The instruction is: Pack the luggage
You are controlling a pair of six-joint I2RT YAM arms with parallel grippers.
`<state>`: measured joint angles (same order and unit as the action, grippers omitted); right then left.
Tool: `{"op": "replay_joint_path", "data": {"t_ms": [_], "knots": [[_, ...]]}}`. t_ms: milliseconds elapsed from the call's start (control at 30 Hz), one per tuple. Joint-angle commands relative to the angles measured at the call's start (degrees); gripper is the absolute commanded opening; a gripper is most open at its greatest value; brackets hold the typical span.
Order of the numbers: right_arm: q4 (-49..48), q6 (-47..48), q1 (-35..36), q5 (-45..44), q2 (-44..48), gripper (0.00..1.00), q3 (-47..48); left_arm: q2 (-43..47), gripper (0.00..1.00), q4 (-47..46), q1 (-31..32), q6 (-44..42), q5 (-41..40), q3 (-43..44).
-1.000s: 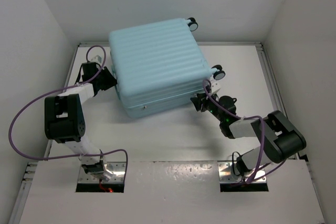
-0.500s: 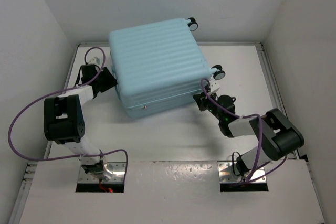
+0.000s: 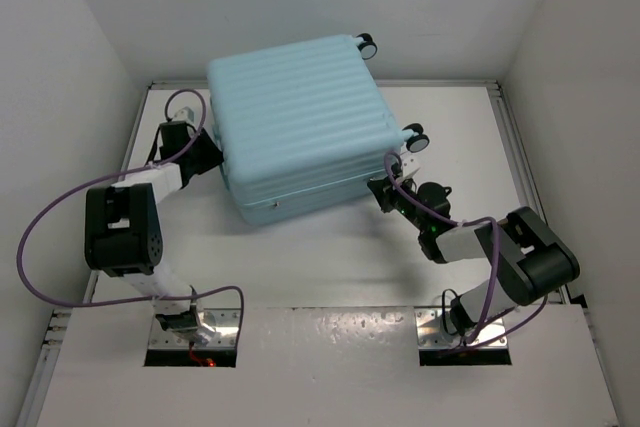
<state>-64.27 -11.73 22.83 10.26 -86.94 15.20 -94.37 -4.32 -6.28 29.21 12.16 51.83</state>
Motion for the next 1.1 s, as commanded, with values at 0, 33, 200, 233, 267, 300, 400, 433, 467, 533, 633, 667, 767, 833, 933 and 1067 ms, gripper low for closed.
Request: {"op": "replay_joint_path", "data": {"t_ms": [0, 33, 200, 233, 267, 300, 400, 433, 467, 533, 633, 667, 767, 833, 933, 1067], "knots": [[-6.4, 1.3, -0.2, -1.1, 1.9, 0.00, 1.5, -1.1, 0.34, 11.3, 4.6, -1.7, 1.9, -0.8], [-5.3, 1.4, -0.5, -1.6, 2.3, 0.00, 2.0, -1.6, 0.28, 12.8, 5.2, -1.7, 1.0, -0.8], [-0.1, 1.9, -2.9, -2.6, 5.5, 0.00, 1.2, -1.6, 0.01, 16.3, 4.4, -4.2, -2.6, 1.0], [0.1, 2.4, -4.0, -2.7, 6.2, 0.00, 0.5, -1.6, 0.00, 17.5, 3.7, -4.7, -2.6, 1.7], [0.4, 2.3, -4.3, -2.9, 6.5, 0.00, 0.1, -2.3, 0.00, 17.5, 1.7, -4.7, -2.6, 2.2], [2.1, 2.3, -4.8, -3.1, 8.1, 0.00, -0.9, -2.3, 0.00, 18.3, 0.8, -4.7, -2.6, 2.2], [6.7, 1.8, -8.0, -3.3, 11.5, 0.00, -2.2, -3.5, 0.00, 19.6, -2.0, -5.3, -2.0, 3.7], [8.2, 1.7, -8.9, -3.4, 12.7, 0.00, -2.5, -4.1, 0.00, 20.4, -2.0, -5.8, -2.0, 4.5], [9.3, 1.8, -9.6, -3.4, 13.7, 0.00, -3.0, -4.1, 0.00, 20.4, -2.8, -6.4, -2.0, 5.1], [10.4, 1.9, -12.0, -3.6, 14.1, 0.00, -3.8, -4.8, 0.00, 21.7, -3.5, -6.4, -2.0, 6.0], [11.5, 1.4, -15.0, -3.5, 13.8, 0.00, -3.2, -6.3, 0.00, 22.2, -4.9, -7.5, -2.0, 7.4], [11.7, 1.3, -17.6, -3.3, 13.3, 0.00, -2.3, -7.0, 0.00, 22.2, -5.5, -8.0, -2.0, 8.7], [11.2, 0.0, -21.5, -2.9, 9.4, 0.00, 0.5, -8.0, 0.00, 22.8, -6.0, -8.0, -2.7, 10.0], [10.8, -0.9, -22.6, -2.4, 5.8, 0.00, 3.8, -8.6, 0.00, 22.8, -6.0, -8.6, -2.7, 10.8], [10.4, -2.6, -26.6, -1.2, 1.6, 0.00, 8.6, -9.2, 0.00, 23.3, -6.0, -9.3, -2.7, 11.4], [7.1, -5.4, -30.7, 2.8, -3.8, 0.00, 13.3, -10.4, 0.00, 23.3, -6.5, -9.9, -2.7, 11.4]]}}
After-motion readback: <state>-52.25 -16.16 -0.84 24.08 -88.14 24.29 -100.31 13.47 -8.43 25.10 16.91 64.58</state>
